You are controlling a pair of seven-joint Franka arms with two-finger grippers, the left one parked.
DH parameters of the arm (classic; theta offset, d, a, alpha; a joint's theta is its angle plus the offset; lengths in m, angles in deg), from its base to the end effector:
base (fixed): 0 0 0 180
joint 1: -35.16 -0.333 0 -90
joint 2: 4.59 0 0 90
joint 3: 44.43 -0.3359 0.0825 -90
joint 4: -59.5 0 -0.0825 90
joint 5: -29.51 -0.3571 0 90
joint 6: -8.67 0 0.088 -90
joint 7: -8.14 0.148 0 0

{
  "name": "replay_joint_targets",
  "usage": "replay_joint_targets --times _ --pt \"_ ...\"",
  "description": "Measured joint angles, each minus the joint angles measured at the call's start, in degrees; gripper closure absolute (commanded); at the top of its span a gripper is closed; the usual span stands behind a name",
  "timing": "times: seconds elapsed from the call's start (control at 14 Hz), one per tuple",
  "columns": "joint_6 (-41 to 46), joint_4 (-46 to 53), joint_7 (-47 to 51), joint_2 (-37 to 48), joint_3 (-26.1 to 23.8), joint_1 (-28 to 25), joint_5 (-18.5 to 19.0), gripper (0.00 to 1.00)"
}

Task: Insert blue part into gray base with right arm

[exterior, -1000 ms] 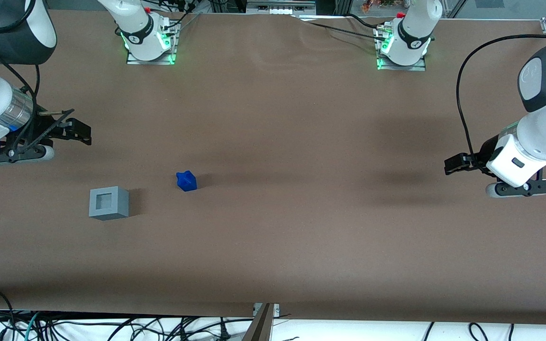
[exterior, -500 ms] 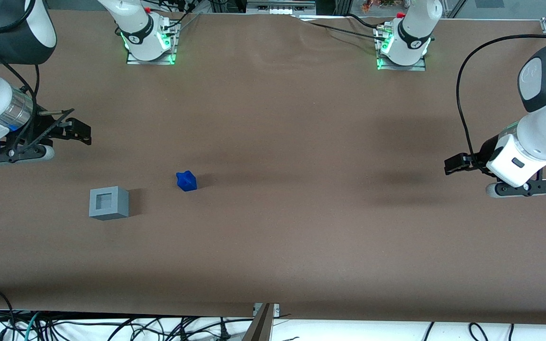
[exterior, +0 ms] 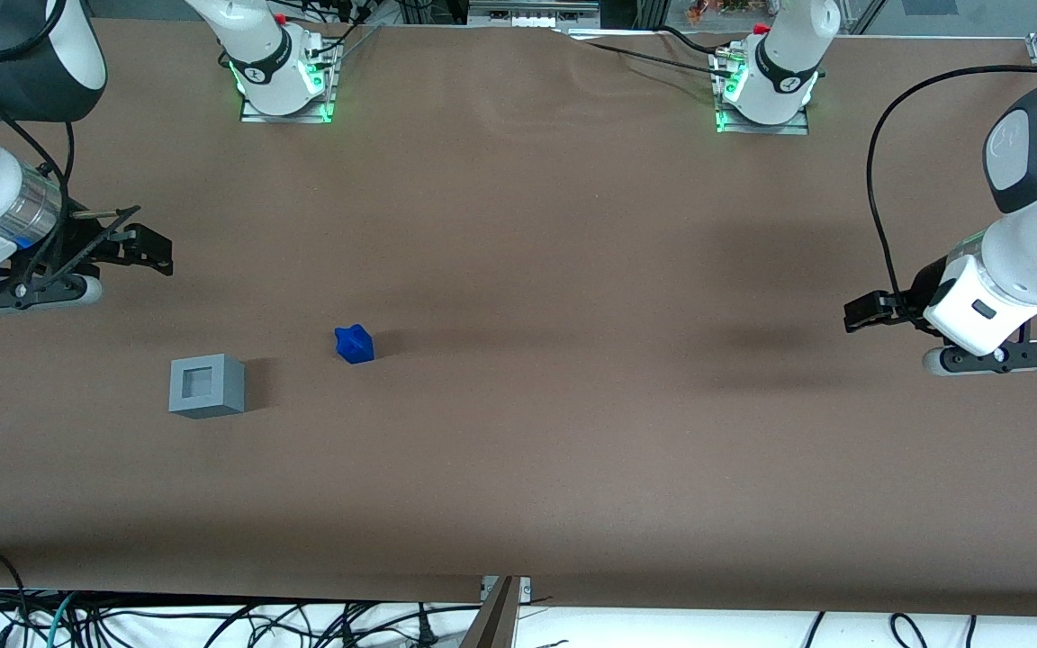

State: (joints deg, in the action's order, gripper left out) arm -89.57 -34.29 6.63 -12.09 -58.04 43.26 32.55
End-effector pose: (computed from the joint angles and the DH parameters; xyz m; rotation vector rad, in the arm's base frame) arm 0.5700 0.0411 0.5157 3.1108 0.2028 -0.0759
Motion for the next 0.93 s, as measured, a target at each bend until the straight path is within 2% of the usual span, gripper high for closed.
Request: replay_joint_targets --times 0.64,0.93 --pt "0.2 0.01 -0.04 -0.1 -0.15 0.0 0.0 0.01" --pt "-0.71 -0.13 0.36 -1.56 -2.0 -0.33 0.0 0.01"
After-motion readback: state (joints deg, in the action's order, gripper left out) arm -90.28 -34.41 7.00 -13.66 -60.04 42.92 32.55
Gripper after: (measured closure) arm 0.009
